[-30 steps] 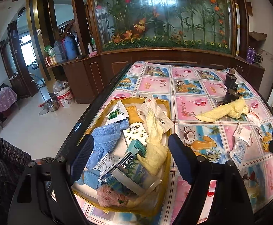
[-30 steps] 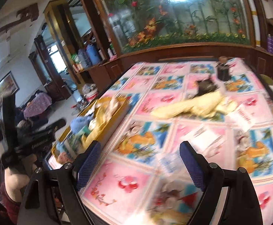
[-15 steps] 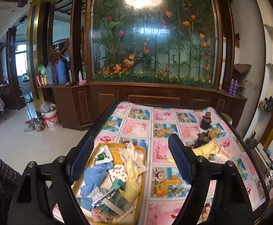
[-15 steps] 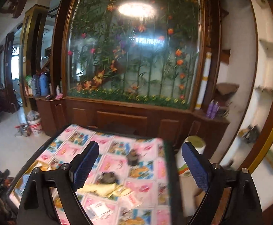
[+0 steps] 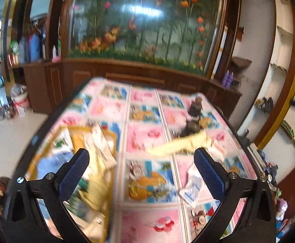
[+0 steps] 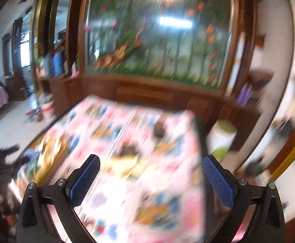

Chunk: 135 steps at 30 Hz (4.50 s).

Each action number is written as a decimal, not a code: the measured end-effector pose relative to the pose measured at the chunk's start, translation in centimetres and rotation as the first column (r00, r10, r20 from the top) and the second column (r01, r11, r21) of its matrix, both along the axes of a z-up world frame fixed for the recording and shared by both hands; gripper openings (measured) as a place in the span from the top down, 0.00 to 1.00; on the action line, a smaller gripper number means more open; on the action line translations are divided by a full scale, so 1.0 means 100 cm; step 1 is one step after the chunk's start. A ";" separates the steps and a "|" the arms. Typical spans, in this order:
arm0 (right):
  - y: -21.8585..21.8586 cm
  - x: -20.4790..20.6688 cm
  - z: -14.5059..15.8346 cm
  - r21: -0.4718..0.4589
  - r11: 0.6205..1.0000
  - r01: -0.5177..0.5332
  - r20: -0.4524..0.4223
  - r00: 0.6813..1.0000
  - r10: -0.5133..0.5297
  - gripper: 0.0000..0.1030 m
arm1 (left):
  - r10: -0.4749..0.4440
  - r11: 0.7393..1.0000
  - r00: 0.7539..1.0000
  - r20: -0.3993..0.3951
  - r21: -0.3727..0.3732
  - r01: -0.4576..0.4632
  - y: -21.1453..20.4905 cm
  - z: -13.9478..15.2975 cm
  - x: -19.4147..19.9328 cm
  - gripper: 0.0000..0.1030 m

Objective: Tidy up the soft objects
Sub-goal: 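Move both tools back over the remaining items on the tablecloth, then grasp the desiccant packet with the left tool while the right tool grasps the red-printed white packet, then carry both packets over the tray and open both tools to drop them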

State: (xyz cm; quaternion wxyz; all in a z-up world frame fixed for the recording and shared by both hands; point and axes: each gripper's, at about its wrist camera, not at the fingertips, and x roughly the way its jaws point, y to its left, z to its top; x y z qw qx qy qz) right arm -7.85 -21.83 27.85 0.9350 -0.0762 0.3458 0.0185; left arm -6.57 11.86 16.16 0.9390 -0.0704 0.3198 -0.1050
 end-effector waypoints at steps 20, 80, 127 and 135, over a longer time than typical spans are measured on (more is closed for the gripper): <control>-0.049 -0.011 -0.202 0.360 0.906 0.222 -0.247 0.959 -0.136 0.00 | -0.021 0.973 0.940 -0.340 0.209 0.097 -0.112 -0.145 0.028 0.00; -0.063 0.045 -0.207 0.315 0.924 0.216 -0.297 0.947 -0.120 0.37 | -0.399 0.903 0.864 -0.306 0.035 0.429 -0.156 -0.128 0.038 0.59; 0.358 0.117 -0.210 0.344 0.857 -0.384 -0.336 0.802 0.494 0.27 | 0.314 0.942 0.935 -0.166 -0.068 -0.328 0.172 -0.107 -0.013 0.27; 0.332 0.087 -0.166 0.354 0.844 -0.403 -0.220 0.841 0.494 0.23 | 0.301 0.951 0.939 -0.166 -0.020 -0.308 0.151 -0.100 -0.012 0.27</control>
